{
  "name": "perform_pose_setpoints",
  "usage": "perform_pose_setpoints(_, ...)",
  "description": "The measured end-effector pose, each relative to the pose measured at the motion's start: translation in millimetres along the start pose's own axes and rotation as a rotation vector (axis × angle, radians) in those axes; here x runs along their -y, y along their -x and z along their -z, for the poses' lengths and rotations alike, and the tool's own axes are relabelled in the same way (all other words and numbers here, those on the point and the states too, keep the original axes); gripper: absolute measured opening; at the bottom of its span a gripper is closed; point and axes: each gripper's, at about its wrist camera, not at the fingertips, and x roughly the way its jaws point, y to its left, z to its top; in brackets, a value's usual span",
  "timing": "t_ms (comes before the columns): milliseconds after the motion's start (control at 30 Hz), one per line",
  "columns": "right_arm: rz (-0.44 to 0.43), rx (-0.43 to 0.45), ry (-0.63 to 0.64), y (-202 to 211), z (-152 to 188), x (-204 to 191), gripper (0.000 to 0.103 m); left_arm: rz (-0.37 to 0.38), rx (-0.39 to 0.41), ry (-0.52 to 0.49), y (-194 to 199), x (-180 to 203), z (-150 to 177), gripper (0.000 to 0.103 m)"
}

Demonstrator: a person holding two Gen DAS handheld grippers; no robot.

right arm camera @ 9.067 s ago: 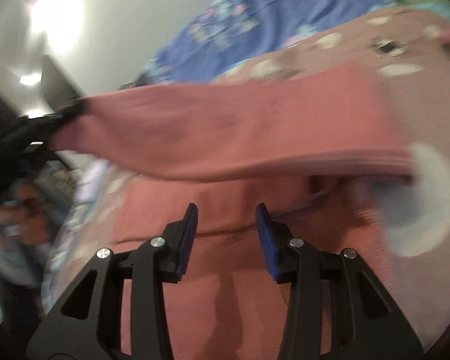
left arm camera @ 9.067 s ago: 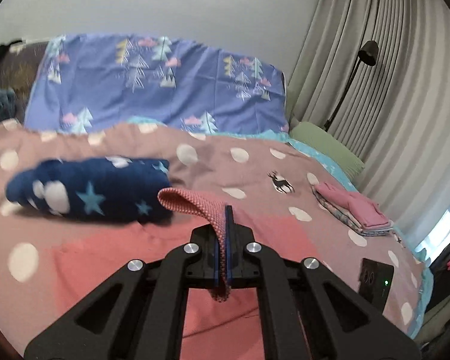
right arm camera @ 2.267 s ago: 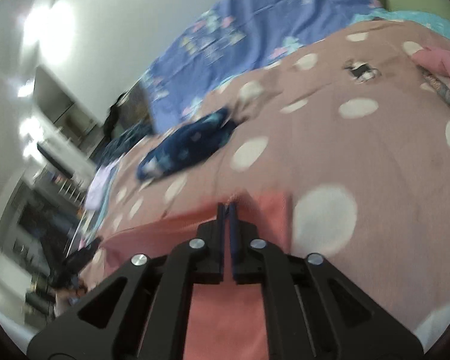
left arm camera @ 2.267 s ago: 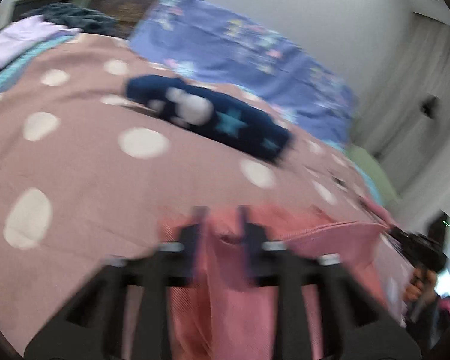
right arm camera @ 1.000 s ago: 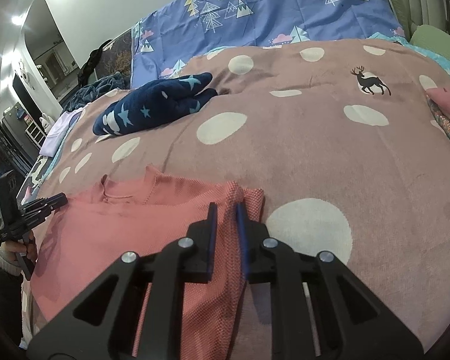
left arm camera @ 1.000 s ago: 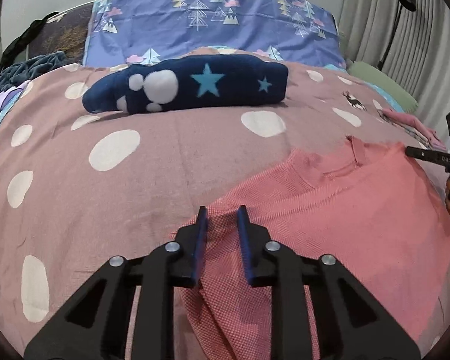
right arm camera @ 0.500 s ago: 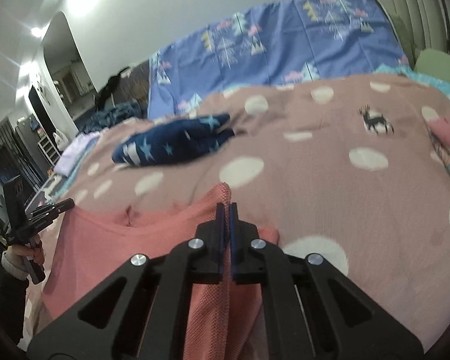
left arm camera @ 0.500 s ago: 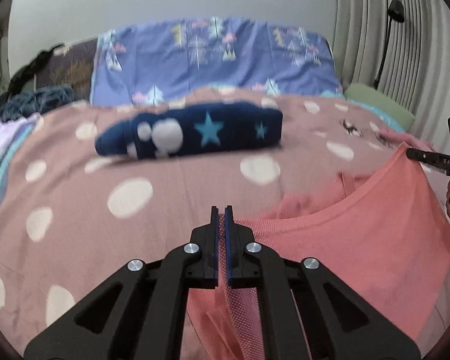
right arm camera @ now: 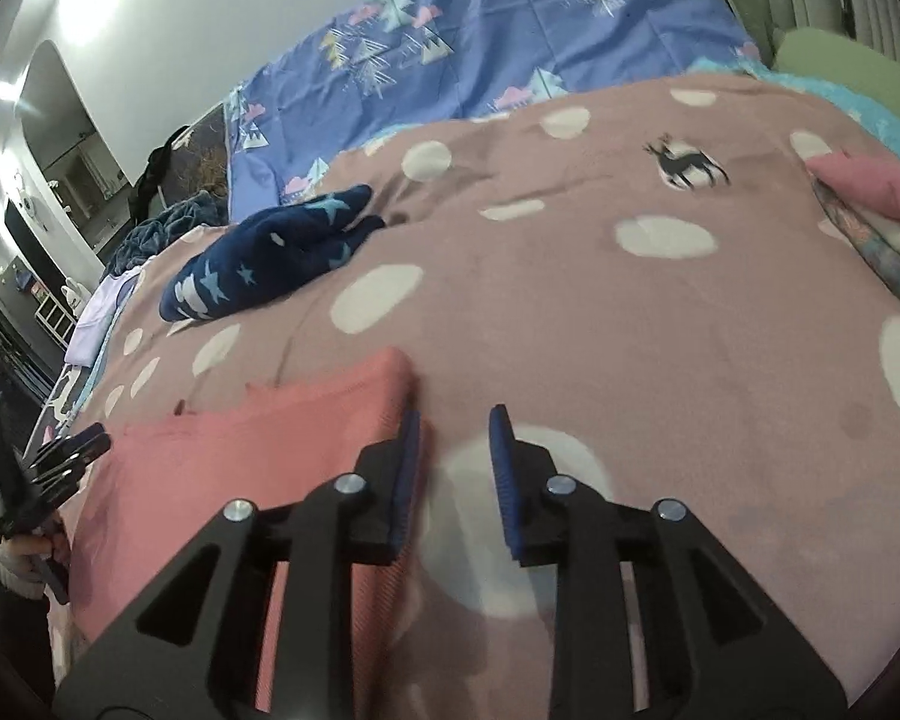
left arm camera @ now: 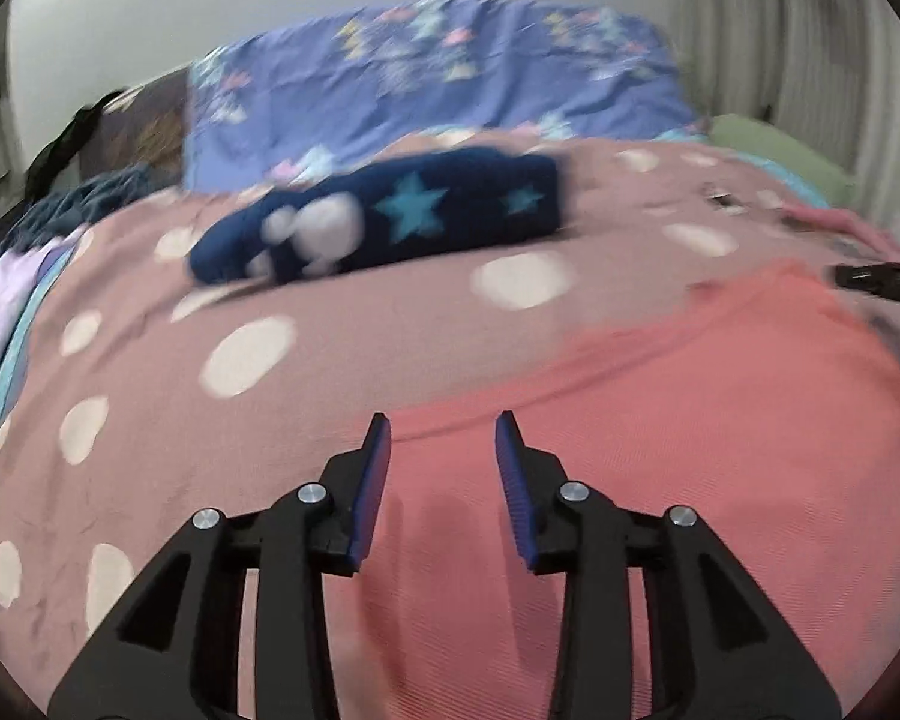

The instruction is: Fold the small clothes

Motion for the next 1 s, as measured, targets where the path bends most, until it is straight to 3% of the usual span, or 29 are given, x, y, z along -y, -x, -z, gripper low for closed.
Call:
perform_pose_setpoints(67, -0.036, -0.028, -0.03, 3.5, 1.9, 8.9, 0.01, 0.075, 0.011, -0.06, 14.4, 35.1, -2.0, 0.038)
perform_pose_setpoints(200, -0.12, -0.094, -0.017, 4.3, 9.9, 11.5, 0.01, 0.259, 0.005, -0.196, 34.1, 133.6, 3.6, 0.05)
perform_pose_setpoints(300, -0.177, -0.127, -0.009, -1.4, 10.4, 11.8, 0.017, 0.375, -0.037, -0.291, 34.4, 205.0, 14.5, 0.051)
perform_pose_setpoints(367, -0.219, -0.137, 0.004, -7.0, 7.1, 11.8, 0.027, 0.401, -0.059, -0.339, 32.4, 238.9, 20.3, 0.057)
perform_pose_setpoints(467, -0.277, -0.127, -0.011, -13.3, 5.0, 16.4, 0.032, 0.438, -0.114, -0.388, 26.6, 282.8, 28.3, 0.062)
perform_pose_setpoints(600, -0.32, -0.131, -0.036, -18.8, 12.2, 25.7, 0.031, 0.407, -0.131, -0.462, 22.5, 317.0, 35.9, 0.071)
perform_pose_setpoints(700, -0.314, -0.129, -0.001, -15.5, 13.6, 20.2, 0.031, 0.308, -0.127, -0.553, 16.4, 336.4, 41.7, 0.071)
perform_pose_setpoints(800, -0.313, -0.131, 0.013, -16.0, 13.5, 18.7, 0.031, 0.267, -0.123, -0.555, 15.0, 341.4, 40.5, 0.071)
perform_pose_setpoints(867, -0.333, -0.134, -0.001, -16.4, 12.4, 20.9, 0.031, 0.252, -0.13, -0.538, 14.0, 341.4, 37.8, 0.067)
perform_pose_setpoints(1000, -0.387, -0.139, -0.045, -16.3, 10.2, 28.3, 0.031, 0.259, -0.146, -0.531, 14.6, 344.5, 38.5, 0.05)
